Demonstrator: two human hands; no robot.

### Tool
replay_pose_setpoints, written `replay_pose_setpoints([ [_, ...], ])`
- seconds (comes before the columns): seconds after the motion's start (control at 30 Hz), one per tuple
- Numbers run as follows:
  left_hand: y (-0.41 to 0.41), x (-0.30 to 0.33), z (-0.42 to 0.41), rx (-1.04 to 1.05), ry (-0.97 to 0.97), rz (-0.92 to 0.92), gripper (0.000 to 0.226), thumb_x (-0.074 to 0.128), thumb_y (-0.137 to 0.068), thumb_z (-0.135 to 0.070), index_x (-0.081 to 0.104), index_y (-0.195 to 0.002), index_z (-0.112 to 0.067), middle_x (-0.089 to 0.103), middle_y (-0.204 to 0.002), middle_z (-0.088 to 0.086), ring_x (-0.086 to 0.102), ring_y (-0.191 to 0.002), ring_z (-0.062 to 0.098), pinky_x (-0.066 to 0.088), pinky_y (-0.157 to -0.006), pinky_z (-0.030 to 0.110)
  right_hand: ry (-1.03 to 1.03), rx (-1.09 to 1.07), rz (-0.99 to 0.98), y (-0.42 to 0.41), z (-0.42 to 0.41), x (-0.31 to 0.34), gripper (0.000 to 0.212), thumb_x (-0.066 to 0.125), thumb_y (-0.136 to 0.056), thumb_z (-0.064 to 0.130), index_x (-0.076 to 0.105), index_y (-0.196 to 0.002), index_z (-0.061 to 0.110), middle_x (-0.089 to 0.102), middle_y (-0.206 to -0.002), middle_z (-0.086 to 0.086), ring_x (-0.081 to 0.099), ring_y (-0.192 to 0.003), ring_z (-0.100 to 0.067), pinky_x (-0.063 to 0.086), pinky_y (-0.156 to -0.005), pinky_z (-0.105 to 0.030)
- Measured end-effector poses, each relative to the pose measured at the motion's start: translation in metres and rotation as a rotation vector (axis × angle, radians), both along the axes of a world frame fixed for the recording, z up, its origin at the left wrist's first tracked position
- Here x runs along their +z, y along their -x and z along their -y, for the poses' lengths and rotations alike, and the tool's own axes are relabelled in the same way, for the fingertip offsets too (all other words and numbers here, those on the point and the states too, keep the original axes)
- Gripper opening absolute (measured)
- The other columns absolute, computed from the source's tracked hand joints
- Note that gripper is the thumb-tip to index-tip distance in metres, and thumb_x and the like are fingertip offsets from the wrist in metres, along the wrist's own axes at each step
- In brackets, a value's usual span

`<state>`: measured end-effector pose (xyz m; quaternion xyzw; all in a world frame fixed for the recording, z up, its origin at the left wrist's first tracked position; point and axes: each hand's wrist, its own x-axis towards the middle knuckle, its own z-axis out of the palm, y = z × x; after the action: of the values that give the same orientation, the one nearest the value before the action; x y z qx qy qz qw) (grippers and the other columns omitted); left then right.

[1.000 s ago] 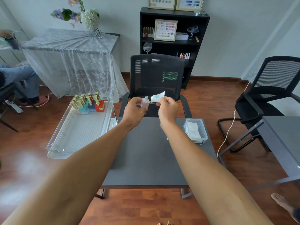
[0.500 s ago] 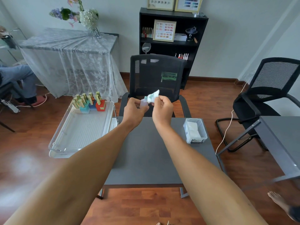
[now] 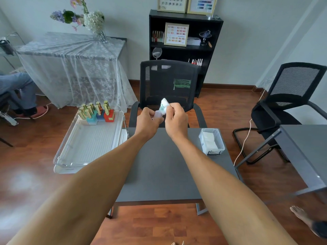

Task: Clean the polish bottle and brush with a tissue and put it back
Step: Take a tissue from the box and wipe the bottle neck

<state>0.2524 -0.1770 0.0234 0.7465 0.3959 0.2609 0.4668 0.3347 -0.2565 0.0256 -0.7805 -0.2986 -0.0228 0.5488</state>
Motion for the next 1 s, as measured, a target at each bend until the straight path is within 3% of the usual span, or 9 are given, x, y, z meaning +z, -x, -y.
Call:
replay_pose_setpoints([
  [0.13,0.000,-0.001,-0.004,0.006,0.025,-0.016,0.018,0.068,-0.102,-0.033,0.055,-0.104,-0.021,0.061,-0.087,-0.013,0.060,-0.076,0.006,0.039,-0.057,0.016,-0.114,-0.087,-0.274,-0.005,0.000,-0.002,0.019,0.051,-0.102,0.014,0.067,-0.091,0.013,0.063,-0.080,0.011,0.057,-0.074,-0.005,0.042,-0.063,-0.016],
  [0.27,0.003,-0.005,-0.007,-0.021,0.030,-0.035,0.023,0.071,-0.101,-0.031,0.052,-0.111,-0.024,0.058,-0.095,-0.015,0.060,-0.083,0.008,0.043,-0.062,0.015,-0.294,-0.217,-0.579,-0.017,0.003,-0.009,0.021,0.051,-0.098,0.011,0.070,-0.093,0.005,0.064,-0.078,0.007,0.059,-0.073,-0.006,0.041,-0.065,-0.018],
  [0.37,0.005,-0.011,-0.008,-0.044,0.052,-0.028,0.024,0.072,-0.100,-0.031,0.052,-0.113,-0.027,0.061,-0.104,-0.013,0.061,-0.089,0.007,0.045,-0.067,0.016,-0.323,-0.250,-0.691,-0.018,0.006,-0.017,0.021,0.051,-0.096,0.011,0.070,-0.087,0.012,0.071,-0.080,0.002,0.063,-0.075,-0.008,0.043,-0.065,-0.022],
  [0.47,0.008,-0.018,-0.010,-0.078,0.071,-0.013,0.024,0.072,-0.099,-0.033,0.056,-0.116,-0.026,0.065,-0.118,-0.009,0.065,-0.094,0.007,0.049,-0.071,0.019,-0.315,-0.246,-0.759,-0.017,0.008,-0.026,0.021,0.051,-0.096,0.011,0.072,-0.096,0.010,0.075,-0.084,0.003,0.068,-0.076,-0.007,0.047,-0.069,-0.025],
  [0.6,0.013,-0.030,-0.012,-0.105,0.110,-0.005,0.026,0.073,-0.099,-0.034,0.057,-0.117,-0.024,0.068,-0.119,-0.005,0.070,-0.097,0.013,0.062,-0.084,0.035,-0.301,-0.205,-0.827,-0.009,0.012,-0.040,0.015,0.053,-0.098,0.014,0.067,-0.096,0.018,0.078,-0.091,0.003,0.074,-0.082,-0.008,0.051,-0.076,-0.032],
  [0.73,0.024,-0.044,-0.011,-0.099,0.151,-0.027,0.028,0.072,-0.098,-0.034,0.057,-0.118,-0.021,0.067,-0.120,-0.003,0.070,-0.103,0.021,0.060,-0.091,0.041,-0.271,-0.180,-0.809,-0.002,0.014,-0.050,0.013,0.053,-0.098,0.016,0.066,-0.099,0.019,0.076,-0.081,0.008,0.076,-0.087,-0.009,0.054,-0.078,-0.037],
  [0.9,0.030,-0.051,-0.005,-0.018,0.133,-0.065,0.031,0.075,-0.095,-0.038,0.056,-0.114,-0.021,0.064,-0.106,-0.008,0.067,-0.092,0.014,0.049,-0.068,0.025,-0.224,-0.118,-0.657,0.010,0.006,-0.053,0.016,0.052,-0.098,0.019,0.066,-0.105,0.014,0.077,-0.091,-0.003,0.070,-0.074,0.006,0.054,-0.075,-0.031],
  [1.0,0.030,-0.050,-0.001,0.009,0.136,-0.044,0.027,0.073,-0.096,-0.041,0.056,-0.108,-0.023,0.062,-0.099,-0.012,0.063,-0.084,0.006,0.043,-0.062,0.020,-0.217,-0.099,-0.643,0.015,0.001,-0.053,0.018,0.053,-0.100,0.017,0.067,-0.109,0.012,0.077,-0.099,-0.006,0.070,-0.073,0.009,0.050,-0.067,-0.022],
])
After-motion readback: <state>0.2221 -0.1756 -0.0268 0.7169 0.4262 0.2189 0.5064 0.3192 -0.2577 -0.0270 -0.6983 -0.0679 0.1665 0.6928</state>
